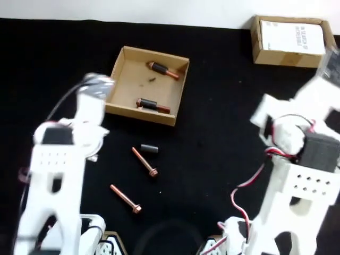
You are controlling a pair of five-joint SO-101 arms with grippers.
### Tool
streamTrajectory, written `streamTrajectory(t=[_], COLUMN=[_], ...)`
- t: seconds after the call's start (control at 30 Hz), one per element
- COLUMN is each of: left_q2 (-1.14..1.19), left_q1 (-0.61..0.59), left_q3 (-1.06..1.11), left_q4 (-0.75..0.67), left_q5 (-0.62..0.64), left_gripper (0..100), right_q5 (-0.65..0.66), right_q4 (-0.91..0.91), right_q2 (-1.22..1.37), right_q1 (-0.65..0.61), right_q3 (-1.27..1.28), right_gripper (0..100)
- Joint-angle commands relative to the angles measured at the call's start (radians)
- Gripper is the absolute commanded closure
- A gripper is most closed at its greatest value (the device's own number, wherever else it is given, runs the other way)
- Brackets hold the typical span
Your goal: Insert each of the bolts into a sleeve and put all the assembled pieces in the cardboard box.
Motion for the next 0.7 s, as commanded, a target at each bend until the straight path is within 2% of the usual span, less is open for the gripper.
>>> streamTrajectory(t=[0.0, 0.13, 0.23, 0.3, 0.37, 0.57, 0.67], left_q2=[0.145, 0.265, 0.318, 0.344, 0.372, 0.504, 0.545], left_q1=[0.130, 0.225, 0.263, 0.280, 0.312, 0.426, 0.460], left_q3=[-0.143, -0.228, -0.269, -0.314, -0.332, -0.349, -0.389], left_q4=[0.087, 0.242, 0.384, 0.448, 0.440, 0.333, 0.359], left_q5=[-0.193, -0.542, -0.945, -1.135, -1.175, -1.174, -1.174], left_gripper=[99, 99, 99, 99, 99, 99, 99], right_q5=[0.061, 0.110, 0.146, 0.178, 0.203, 0.262, 0.262], right_q4=[-0.143, -0.343, -0.479, -0.558, -0.621, -0.783, -0.846], right_q2=[-0.153, -0.308, -0.426, -0.507, -0.593, -0.851, -0.990], right_q1=[0.208, 0.369, 0.458, 0.512, 0.562, 0.642, 0.662], right_q3=[0.272, 0.524, 0.696, 0.802, 0.901, 1.211, 1.340], right_gripper=[99.1, 99.1, 99.1, 99.1, 99.1, 99.1, 99.1])
